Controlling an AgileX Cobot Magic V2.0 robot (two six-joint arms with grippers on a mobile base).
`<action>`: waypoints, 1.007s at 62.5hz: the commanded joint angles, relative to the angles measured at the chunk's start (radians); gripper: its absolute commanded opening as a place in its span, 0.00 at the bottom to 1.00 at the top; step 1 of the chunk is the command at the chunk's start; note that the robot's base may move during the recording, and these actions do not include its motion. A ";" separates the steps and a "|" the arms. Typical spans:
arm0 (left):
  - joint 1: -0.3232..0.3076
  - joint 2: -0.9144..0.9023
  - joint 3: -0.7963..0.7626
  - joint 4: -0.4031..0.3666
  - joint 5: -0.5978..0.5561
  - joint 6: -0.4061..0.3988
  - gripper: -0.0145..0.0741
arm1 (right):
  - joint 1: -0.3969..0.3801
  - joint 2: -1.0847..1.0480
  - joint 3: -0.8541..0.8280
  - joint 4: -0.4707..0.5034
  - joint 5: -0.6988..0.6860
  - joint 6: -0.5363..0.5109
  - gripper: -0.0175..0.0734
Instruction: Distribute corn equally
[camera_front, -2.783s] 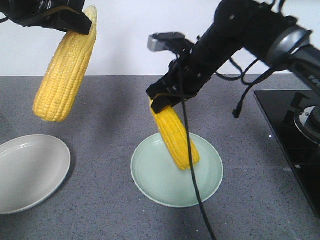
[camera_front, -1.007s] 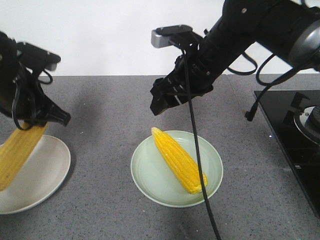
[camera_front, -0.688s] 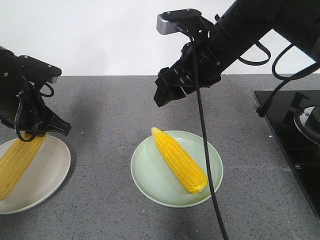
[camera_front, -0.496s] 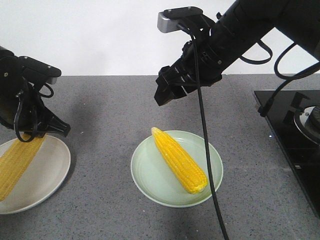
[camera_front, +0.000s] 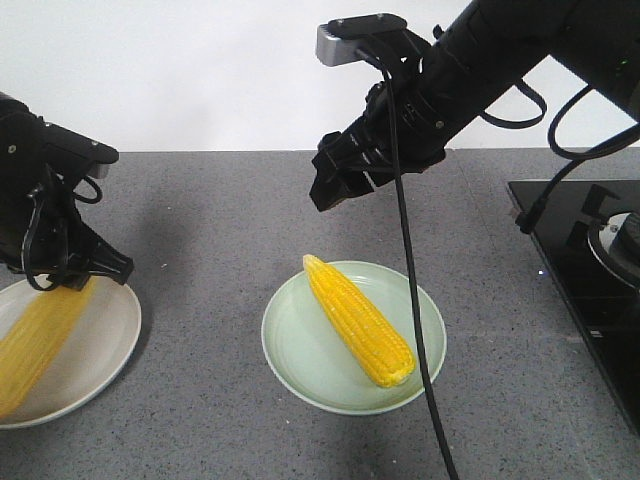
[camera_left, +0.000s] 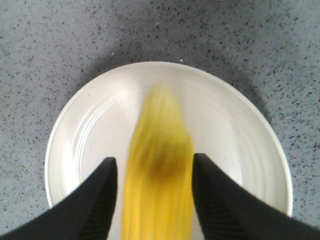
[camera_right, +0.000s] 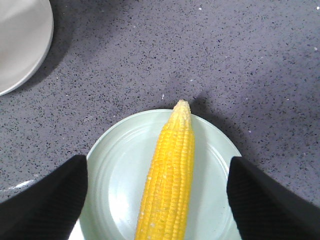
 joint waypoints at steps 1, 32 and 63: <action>0.002 -0.041 -0.022 0.022 0.005 -0.012 0.63 | -0.003 -0.052 -0.026 0.013 0.032 0.003 0.79; 0.002 -0.076 -0.022 -0.038 -0.020 -0.009 0.47 | -0.003 -0.113 -0.026 0.014 -0.040 -0.042 0.48; 0.002 -0.474 0.233 -0.169 -0.396 0.034 0.15 | -0.003 -0.350 -0.024 0.022 -0.065 -0.144 0.19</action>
